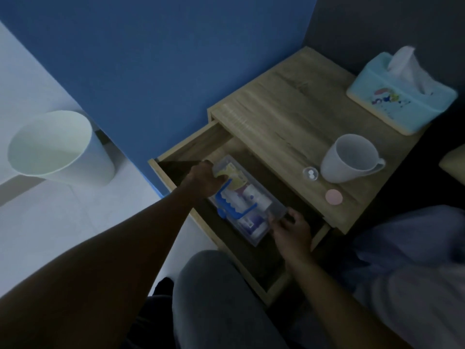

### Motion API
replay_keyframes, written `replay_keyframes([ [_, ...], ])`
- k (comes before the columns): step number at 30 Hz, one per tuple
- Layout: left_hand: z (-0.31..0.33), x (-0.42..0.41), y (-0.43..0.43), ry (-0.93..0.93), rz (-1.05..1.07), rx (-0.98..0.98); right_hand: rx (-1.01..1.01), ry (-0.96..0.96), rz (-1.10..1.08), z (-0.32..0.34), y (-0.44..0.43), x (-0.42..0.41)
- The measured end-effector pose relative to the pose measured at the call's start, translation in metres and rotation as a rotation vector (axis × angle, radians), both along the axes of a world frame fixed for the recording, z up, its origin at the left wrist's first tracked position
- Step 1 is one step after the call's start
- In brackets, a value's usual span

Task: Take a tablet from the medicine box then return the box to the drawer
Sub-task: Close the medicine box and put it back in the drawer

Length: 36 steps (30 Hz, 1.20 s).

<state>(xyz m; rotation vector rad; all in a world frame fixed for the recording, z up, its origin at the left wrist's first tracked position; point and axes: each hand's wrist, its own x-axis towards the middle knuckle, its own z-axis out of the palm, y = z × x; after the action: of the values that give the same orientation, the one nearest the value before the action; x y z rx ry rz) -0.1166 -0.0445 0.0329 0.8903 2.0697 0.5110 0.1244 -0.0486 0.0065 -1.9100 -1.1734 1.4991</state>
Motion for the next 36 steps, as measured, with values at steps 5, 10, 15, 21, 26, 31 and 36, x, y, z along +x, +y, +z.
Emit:
replay_keyframes([
  [5, -0.013, -0.001, -0.001, -0.025, 0.053, 0.040, -0.022, 0.022, 0.033, -0.013, 0.006, 0.002],
  [10, -0.015, 0.000, -0.009, 0.012, 0.054, 0.113, -0.040, 0.011, 0.123, -0.011, 0.011, 0.004],
  [15, -0.005, 0.007, -0.035, 0.159, 0.020, 0.242, 0.272, -0.170, 0.344, 0.020, 0.006, 0.019],
  [21, 0.002, 0.024, -0.081, 0.346, 0.107, 0.314, 0.878, -0.398, 0.525, 0.049, 0.003, 0.064],
  [26, -0.009, 0.034, -0.114, 0.067, 0.280, 0.356, 0.980, -0.556, 0.604, 0.042, 0.009, 0.099],
  [31, -0.025, 0.048, -0.117, -0.151, 0.239, 0.156, 0.930, -0.741, 0.859, 0.042, 0.008, 0.118],
  [36, -0.031, 0.059, -0.099, -0.203, 0.272, 0.217, 0.867, -0.812, 0.968, 0.043, 0.013, 0.119],
])
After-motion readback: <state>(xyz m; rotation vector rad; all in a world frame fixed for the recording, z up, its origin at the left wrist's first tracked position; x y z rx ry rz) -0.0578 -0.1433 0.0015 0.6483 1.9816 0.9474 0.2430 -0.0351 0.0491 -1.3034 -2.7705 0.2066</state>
